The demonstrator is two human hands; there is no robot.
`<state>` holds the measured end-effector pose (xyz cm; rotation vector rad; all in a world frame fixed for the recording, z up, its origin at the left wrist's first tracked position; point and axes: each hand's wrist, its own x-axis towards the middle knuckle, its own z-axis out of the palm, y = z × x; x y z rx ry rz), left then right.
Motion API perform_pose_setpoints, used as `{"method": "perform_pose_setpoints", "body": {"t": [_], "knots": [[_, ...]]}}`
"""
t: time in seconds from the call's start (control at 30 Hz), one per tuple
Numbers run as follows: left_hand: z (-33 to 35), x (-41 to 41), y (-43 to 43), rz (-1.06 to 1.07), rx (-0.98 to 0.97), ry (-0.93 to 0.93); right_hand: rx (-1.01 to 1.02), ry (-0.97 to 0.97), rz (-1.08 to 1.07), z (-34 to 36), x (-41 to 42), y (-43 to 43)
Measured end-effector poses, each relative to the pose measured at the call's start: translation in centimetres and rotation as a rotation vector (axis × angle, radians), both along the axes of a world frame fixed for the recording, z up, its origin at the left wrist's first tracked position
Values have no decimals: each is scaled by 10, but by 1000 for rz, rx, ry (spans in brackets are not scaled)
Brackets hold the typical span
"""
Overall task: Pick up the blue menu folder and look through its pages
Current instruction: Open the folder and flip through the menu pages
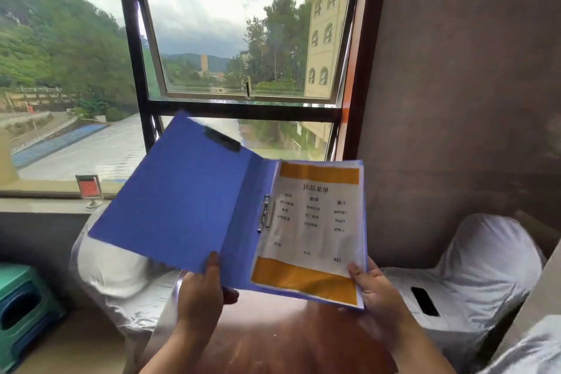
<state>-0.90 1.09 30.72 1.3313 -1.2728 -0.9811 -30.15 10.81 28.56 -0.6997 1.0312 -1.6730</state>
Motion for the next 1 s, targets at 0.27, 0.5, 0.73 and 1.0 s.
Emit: {"method": "perform_pose_setpoints", "body": {"t": [0.27,0.5,0.73,1.0], "knots": [[-6,8,-4,-36,93,29,18,11,-36,4,-5,1],[-8,13,-2,-69,79,-274,22,38,-96,9,-5,3],[14,-22,20,-6,-702,-600,48,27,-81,-2,13,-2],[23,-72,20,-402,-550,-957,7,16,68,4,39,-9]]}}
